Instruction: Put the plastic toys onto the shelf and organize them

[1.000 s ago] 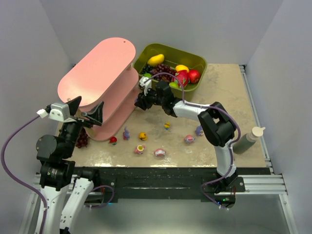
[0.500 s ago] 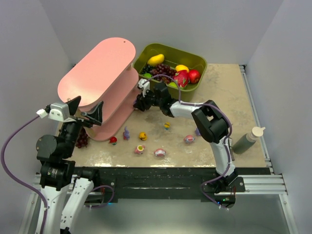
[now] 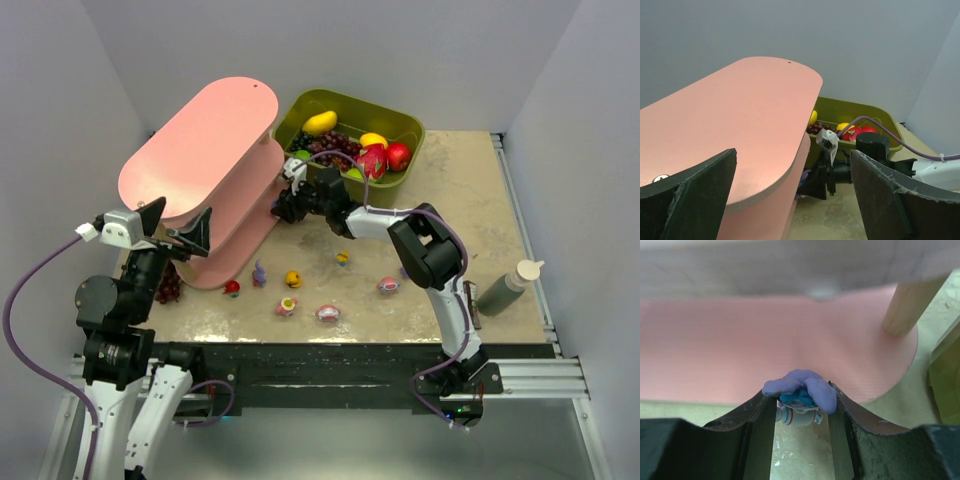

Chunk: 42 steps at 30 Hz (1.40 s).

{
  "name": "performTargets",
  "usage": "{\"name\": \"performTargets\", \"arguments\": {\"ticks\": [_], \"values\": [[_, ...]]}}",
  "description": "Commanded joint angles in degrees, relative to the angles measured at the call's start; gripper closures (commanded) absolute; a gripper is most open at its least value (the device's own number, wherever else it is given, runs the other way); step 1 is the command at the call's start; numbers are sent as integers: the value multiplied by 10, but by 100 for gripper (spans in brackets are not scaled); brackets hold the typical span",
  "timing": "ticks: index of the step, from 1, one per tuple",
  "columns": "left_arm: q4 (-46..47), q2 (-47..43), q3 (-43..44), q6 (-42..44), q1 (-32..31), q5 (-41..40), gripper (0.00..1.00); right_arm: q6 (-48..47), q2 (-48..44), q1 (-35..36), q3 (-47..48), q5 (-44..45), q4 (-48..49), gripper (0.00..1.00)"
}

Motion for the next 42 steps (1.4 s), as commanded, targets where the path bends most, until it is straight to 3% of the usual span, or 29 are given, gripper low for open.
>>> {"name": "performTargets", "arguments": {"ticks": [1, 15, 25, 34, 42], "values": [[25, 7, 0, -10, 7, -7, 1, 6, 2, -3, 30, -18, 46, 94], [25, 10, 0, -10, 13, -6, 1, 24, 27, -5, 47, -38, 52, 84], [24, 10, 0, -10, 17, -6, 1, 20, 32, -6, 60, -32, 24, 78], [22, 10, 0, -10, 19, -7, 1, 27, 40, -5, 74, -16, 11, 66], [21, 11, 0, -10, 20, -8, 1, 32, 45, -6, 95, -3, -38, 63]]}}
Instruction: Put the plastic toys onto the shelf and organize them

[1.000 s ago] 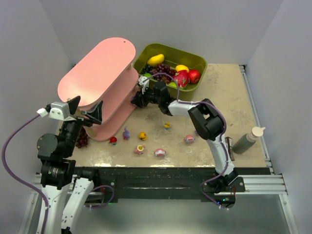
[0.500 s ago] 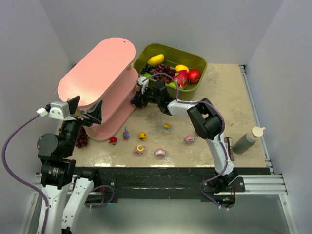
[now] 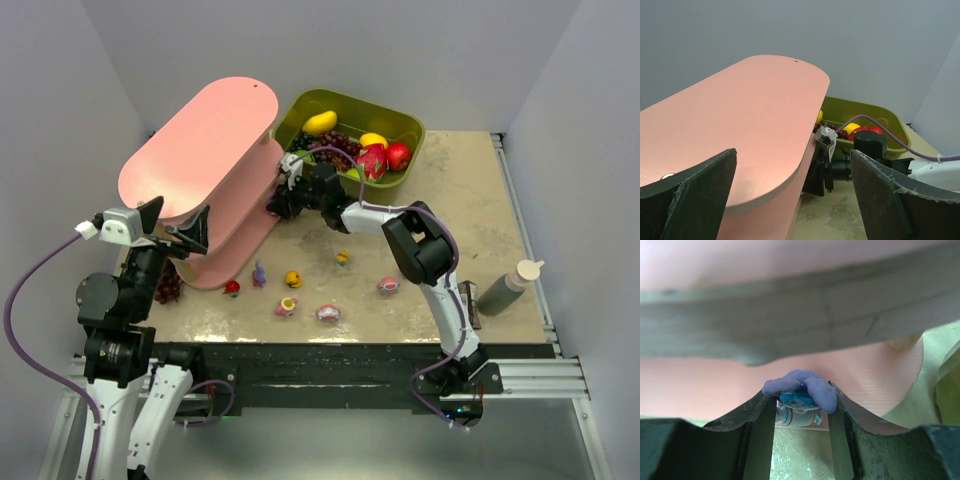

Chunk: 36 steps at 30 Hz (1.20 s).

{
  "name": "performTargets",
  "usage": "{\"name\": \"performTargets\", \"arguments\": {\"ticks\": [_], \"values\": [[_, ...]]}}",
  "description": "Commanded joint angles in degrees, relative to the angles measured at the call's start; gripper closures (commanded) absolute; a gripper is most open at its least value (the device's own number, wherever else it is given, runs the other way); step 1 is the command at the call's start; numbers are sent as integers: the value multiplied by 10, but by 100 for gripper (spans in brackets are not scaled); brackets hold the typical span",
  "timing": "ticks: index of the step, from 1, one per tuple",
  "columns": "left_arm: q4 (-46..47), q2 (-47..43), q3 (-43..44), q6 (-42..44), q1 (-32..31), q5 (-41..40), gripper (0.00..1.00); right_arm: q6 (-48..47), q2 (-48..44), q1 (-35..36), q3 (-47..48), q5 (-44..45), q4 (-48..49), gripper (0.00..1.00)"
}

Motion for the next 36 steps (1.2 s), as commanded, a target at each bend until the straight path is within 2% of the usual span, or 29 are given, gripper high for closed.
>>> {"name": "performTargets", "arguments": {"ticks": [1, 17, 36], "values": [[21, 6, 0, -10, 6, -6, 1, 7, -4, -1, 29, 22, -28, 62], [20, 6, 0, -11, 10, -8, 1, 17, 3, -2, 69, 32, -94, 48], [18, 6, 0, -11, 12, -11, 1, 57, -30, -1, 33, 19, -38, 43]]}}
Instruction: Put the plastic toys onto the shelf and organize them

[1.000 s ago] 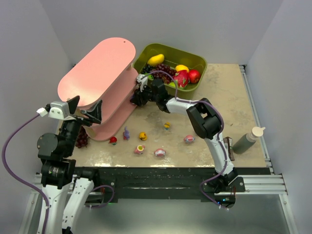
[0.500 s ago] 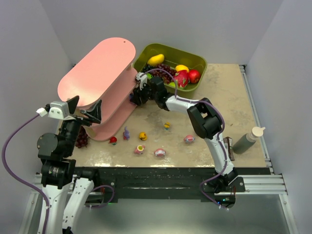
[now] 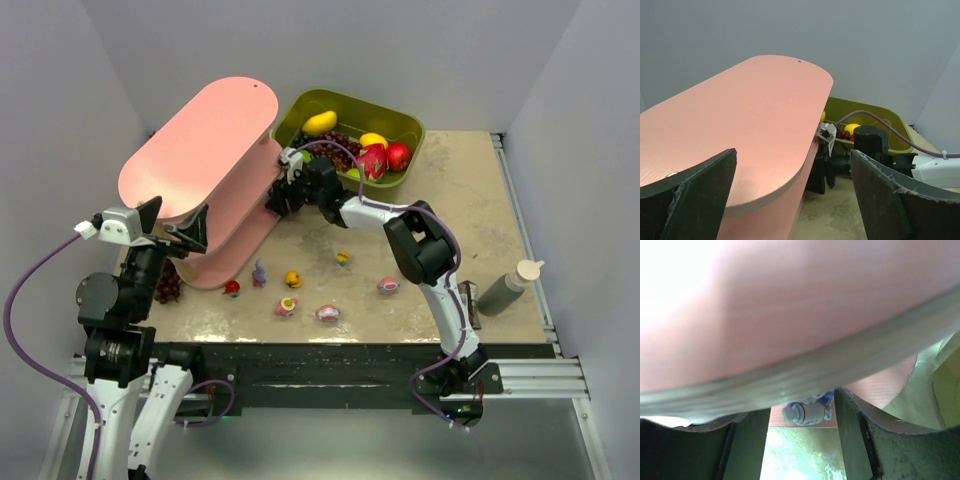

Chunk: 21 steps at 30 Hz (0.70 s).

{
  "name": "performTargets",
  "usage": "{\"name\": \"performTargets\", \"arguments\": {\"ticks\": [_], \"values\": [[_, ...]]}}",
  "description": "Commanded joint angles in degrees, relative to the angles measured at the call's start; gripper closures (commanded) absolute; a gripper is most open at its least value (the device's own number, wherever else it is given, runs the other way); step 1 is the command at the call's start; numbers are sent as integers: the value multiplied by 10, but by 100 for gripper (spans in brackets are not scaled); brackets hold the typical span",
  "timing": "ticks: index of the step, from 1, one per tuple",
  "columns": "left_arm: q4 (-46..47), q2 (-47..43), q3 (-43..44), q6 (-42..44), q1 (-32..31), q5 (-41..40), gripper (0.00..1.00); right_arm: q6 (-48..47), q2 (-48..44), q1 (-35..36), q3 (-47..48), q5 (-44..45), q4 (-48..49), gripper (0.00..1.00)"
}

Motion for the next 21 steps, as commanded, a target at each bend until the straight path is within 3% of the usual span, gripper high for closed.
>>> {"name": "performTargets", "arguments": {"ticks": [1, 13, 21], "values": [[18, 5, 0, -10, 9, -7, 1, 22, -33, -2, -14, -6, 45, 42], [18, 2, 1, -10, 9, -8, 1, 48, -106, -2, -98, -3, 116, 36], [17, -2, 0, -12, 9, -10, 1, 44, -188, -2, -169, 9, 113, 32]]}}
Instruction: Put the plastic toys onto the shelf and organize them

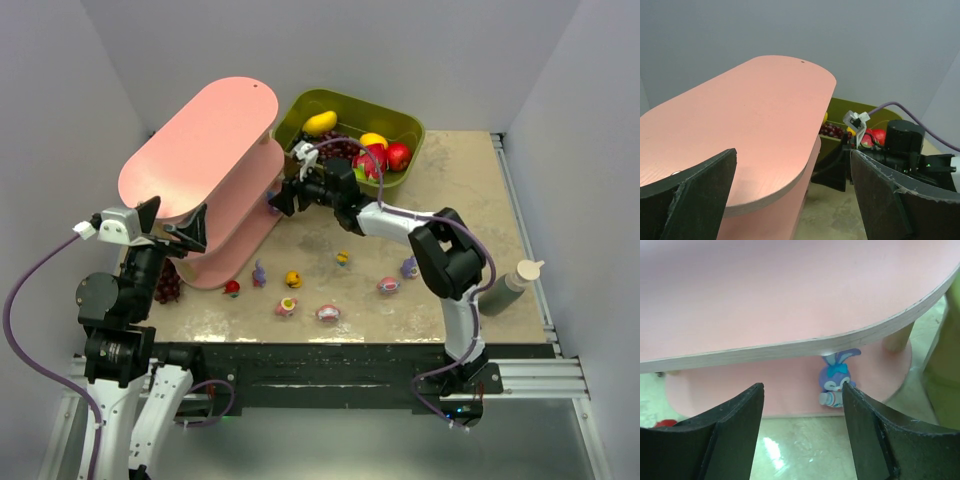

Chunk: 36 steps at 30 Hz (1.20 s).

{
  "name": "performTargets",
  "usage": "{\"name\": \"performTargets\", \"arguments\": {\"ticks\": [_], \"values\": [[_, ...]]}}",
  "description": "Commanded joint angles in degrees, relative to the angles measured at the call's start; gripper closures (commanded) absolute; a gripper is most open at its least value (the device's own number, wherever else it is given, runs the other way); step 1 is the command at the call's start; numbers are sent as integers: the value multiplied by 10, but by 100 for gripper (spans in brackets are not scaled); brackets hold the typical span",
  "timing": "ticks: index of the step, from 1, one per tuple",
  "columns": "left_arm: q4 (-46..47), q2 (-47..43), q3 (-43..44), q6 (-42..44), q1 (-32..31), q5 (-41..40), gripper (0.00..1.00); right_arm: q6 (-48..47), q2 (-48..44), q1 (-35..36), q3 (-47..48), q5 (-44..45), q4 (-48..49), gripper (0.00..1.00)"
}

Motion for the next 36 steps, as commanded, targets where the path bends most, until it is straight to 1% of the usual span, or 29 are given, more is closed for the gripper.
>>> {"name": "performTargets", "arguments": {"ticks": [1, 6, 7, 11, 13, 14, 16, 18, 21, 26, 30, 36], "values": [[17, -3, 0, -12, 6, -5, 1, 2, -69, -2, -44, 12, 26, 32], [13, -9, -6, -16, 6, -6, 0, -1, -145, -1, -136, 6, 31, 32], [13, -10, -7, -17, 6, -8, 0, -2, -173, 0, -151, -2, 31, 32], [9, -16, -15, -23, 6, -8, 0, -30, -238, 11, -223, -59, 33, 30], [11, -21, -20, -23, 6, -3, 0, -51, -259, 35, -238, -60, 17, 26], [12, -27, -28, -23, 6, -2, 0, -76, -275, 47, -246, -54, 10, 25], [17, -33, -33, -23, 6, 1, 0, -110, -284, 93, -245, -14, -33, 23], [22, -39, -39, -21, 6, 5, 0, -139, -277, 130, -238, 18, -59, 23], [25, -45, -41, -18, 6, 15, 0, -147, -257, 147, -239, 16, -56, 23], [34, -59, -50, -20, 6, 18, 0, -190, -224, 156, -234, -11, -57, 23], [35, -56, -46, -20, 6, 23, 0, -233, -190, 156, -216, -2, -74, 23], [35, -50, -51, -20, 7, 24, 0, -267, -147, 156, -182, 1, -86, 24]]}}
